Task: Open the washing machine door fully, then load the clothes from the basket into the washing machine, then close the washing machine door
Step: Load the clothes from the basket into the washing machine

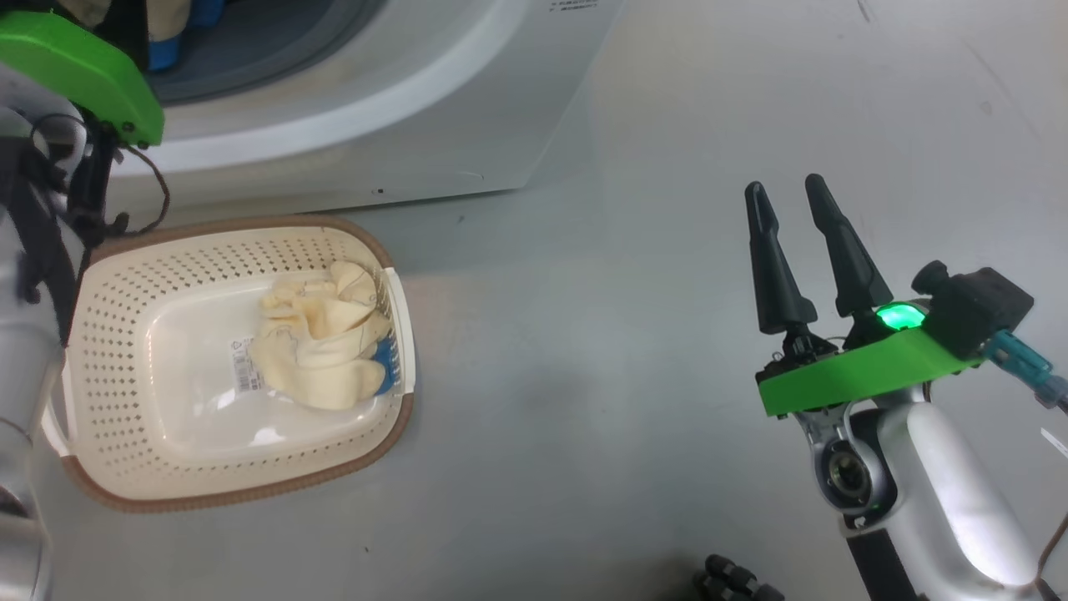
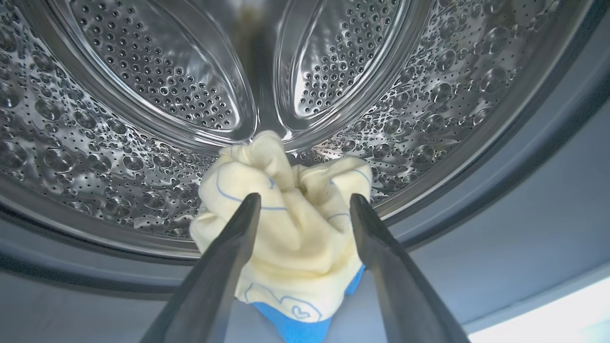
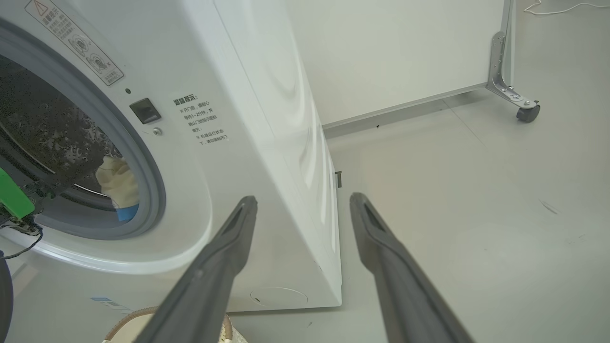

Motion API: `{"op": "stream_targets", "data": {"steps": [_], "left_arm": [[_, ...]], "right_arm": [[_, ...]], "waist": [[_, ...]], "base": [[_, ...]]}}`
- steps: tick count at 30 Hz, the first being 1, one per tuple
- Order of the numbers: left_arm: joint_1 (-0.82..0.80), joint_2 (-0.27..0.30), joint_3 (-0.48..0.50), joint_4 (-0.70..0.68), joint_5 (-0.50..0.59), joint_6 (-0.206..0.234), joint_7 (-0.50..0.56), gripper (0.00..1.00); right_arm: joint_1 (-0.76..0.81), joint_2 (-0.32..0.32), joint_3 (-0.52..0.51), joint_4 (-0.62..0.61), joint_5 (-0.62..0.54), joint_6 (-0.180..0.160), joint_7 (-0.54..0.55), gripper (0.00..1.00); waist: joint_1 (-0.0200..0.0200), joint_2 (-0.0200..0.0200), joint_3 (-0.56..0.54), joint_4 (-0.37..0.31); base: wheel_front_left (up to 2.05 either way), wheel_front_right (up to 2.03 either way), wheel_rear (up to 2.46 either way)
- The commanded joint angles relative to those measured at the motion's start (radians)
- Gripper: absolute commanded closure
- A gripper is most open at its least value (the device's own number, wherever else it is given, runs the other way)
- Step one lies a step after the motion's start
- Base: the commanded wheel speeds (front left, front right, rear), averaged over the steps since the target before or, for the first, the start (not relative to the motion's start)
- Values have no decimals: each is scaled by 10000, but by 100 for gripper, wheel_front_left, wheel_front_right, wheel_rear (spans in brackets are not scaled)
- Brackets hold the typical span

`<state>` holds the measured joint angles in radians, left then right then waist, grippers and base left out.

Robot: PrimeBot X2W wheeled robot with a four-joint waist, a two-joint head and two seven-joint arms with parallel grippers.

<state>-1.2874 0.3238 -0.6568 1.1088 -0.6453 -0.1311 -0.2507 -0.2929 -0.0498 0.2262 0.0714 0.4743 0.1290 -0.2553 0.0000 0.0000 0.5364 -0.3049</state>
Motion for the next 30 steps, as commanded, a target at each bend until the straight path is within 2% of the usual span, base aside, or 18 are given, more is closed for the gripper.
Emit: {"op": "stream_targets", "data": {"steps": [1, 13, 18, 30], "left_arm": [[16, 345, 270, -429, -46, 5, -106, 0], [1050, 292, 1138, -1525, 109, 5, -109, 0], [2305, 5, 2060, -2366, 413, 4, -110, 0], [4491, -660, 3340, -3642, 1537, 4, -110, 0]], "right_arm": [[155, -5, 99, -249, -93, 17, -65, 0], [257, -5, -104, -107, -387, 17, -65, 0], [362, -104, -307, -20, -573, 17, -65, 0], [771, -767, -597, 70, -606, 17, -65, 0]], "waist": [[0, 0, -211, 125], [0, 0, -856, 552], [0, 0, -1400, 926], [0, 0, -2355, 1754]], "base": [[0, 0, 0], [0, 0, 0], [0, 0, 0], [0, 0, 0]]}}
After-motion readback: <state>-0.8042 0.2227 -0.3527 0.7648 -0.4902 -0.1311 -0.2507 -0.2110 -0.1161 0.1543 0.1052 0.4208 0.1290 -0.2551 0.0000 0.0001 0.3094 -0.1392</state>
